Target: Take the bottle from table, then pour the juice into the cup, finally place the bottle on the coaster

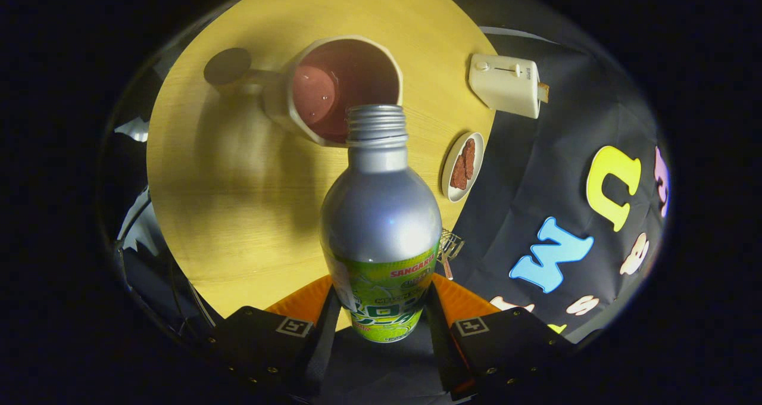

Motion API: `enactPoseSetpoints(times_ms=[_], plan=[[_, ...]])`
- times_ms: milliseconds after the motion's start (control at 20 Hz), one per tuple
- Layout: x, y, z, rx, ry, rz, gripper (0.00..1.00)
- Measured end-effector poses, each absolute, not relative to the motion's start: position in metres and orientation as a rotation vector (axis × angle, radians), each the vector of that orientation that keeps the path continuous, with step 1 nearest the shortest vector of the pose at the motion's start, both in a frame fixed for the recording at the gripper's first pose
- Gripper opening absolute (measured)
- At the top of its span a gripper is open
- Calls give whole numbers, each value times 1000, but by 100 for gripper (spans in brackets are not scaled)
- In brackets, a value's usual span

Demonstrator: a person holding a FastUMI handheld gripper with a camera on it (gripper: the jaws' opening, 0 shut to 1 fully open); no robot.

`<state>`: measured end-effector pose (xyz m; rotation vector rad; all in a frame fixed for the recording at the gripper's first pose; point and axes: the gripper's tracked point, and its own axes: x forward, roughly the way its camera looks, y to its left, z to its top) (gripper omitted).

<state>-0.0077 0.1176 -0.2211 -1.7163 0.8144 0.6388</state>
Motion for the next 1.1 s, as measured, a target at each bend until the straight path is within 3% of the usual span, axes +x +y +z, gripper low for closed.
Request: enactPoseSetpoints(times_ms=[650,1100], plan=[[-35,127,-257,-1014,906,688,72],[-29,123,-255,-674,885,645,72]])
